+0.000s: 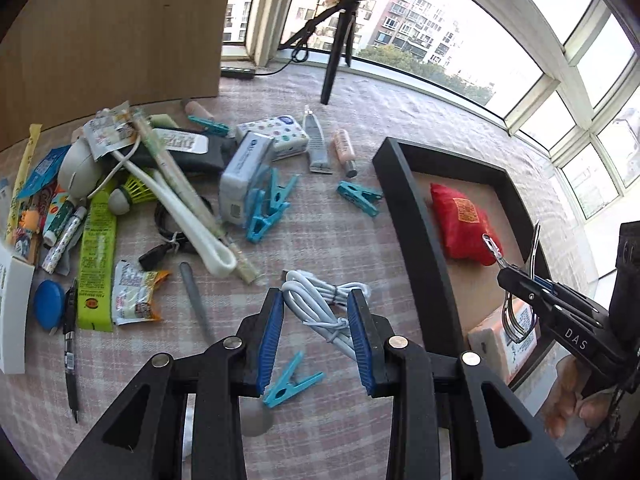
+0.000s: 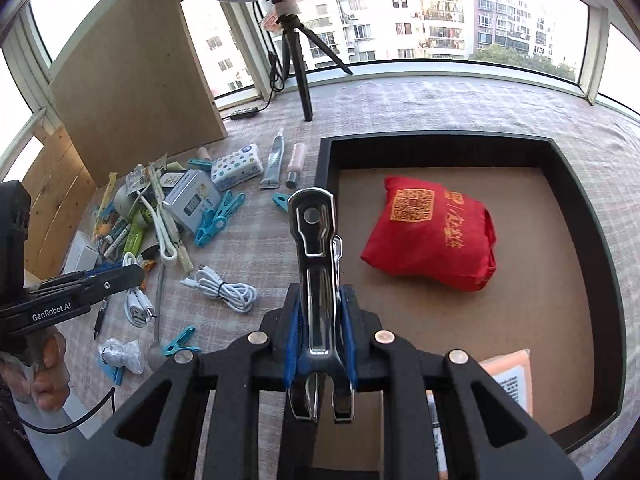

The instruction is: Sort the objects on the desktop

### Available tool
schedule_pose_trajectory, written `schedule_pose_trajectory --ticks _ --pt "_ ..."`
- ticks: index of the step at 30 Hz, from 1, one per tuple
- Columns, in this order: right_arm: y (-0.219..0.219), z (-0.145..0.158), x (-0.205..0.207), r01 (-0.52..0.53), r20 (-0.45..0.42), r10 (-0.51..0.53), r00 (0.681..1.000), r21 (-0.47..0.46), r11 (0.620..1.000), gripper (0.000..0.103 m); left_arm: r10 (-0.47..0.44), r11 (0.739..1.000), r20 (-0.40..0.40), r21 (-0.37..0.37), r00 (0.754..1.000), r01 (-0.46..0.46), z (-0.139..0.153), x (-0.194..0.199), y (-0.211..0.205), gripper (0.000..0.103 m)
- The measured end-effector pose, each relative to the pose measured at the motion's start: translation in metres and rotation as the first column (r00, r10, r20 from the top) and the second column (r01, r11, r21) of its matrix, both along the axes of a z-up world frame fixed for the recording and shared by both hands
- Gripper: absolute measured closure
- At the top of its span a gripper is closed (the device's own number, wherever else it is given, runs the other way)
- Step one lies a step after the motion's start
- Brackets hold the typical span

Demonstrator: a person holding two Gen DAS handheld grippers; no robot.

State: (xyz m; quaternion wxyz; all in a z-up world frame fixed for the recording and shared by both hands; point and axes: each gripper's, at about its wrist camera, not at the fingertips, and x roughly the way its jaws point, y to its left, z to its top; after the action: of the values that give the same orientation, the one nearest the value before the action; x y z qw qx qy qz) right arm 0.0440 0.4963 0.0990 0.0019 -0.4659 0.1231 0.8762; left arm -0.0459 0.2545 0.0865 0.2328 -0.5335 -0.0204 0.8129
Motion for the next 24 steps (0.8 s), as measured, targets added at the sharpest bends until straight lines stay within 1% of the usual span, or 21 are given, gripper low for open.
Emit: schedule_pose_trajectory --ticks 4,9,14,18,19,20,21,22,24 --pt "0.039 0.003 0.012 0.098 -0.004 -0.098 0.995 0.011 0.995 0.085 -0.117 0.993 -0.023 0.008 0.993 0.117 0.010 0.005 0.054 0.072" --pt "0.082 0.006 0.027 0.209 -0.010 -0.209 0.978 0.037 0.977 0.085 -0.246 0.969 -0.036 0.000 0.968 0.247 0.016 0.015 0.114 0.072" --pt "0.114 0.009 0.042 0.299 -0.018 -0.299 0.954 0.045 0.953 0.085 -0.326 0.945 -0.035 0.007 0.945 0.327 0.018 0.026 0.150 0.072" --pt "0.122 0.010 0.046 0.322 -0.021 -0.321 0.947 0.064 0.945 0.084 -0.368 0.929 -0.028 0.017 0.929 0.369 0.019 0.033 0.168 0.071" --pt "0.124 0.010 0.047 0.325 -0.028 -0.324 0.946 0.058 0.944 0.081 -0.388 0.921 -0.027 0.025 0.921 0.389 0.019 0.037 0.173 0.070" --pt "0.125 0.010 0.047 0.334 -0.020 -0.333 0.943 0.056 0.941 0.077 -0.403 0.915 -0.025 0.026 0.915 0.403 0.019 0.039 0.176 0.058" --pt "0.125 0.010 0.046 0.343 -0.010 -0.343 0.939 0.056 0.938 0.063 -0.407 0.913 -0.021 0.018 0.913 0.407 0.020 0.042 0.178 0.047" --pt "0.124 0.012 0.045 0.345 -0.014 -0.344 0.939 0.053 0.937 0.054 -0.400 0.916 -0.035 0.019 0.916 0.401 0.022 0.044 0.177 0.036" --pt "0.117 0.015 0.043 0.326 -0.031 -0.324 0.945 0.062 0.943 0.054 -0.380 0.924 -0.062 0.009 0.923 0.381 0.026 0.044 0.173 0.036"
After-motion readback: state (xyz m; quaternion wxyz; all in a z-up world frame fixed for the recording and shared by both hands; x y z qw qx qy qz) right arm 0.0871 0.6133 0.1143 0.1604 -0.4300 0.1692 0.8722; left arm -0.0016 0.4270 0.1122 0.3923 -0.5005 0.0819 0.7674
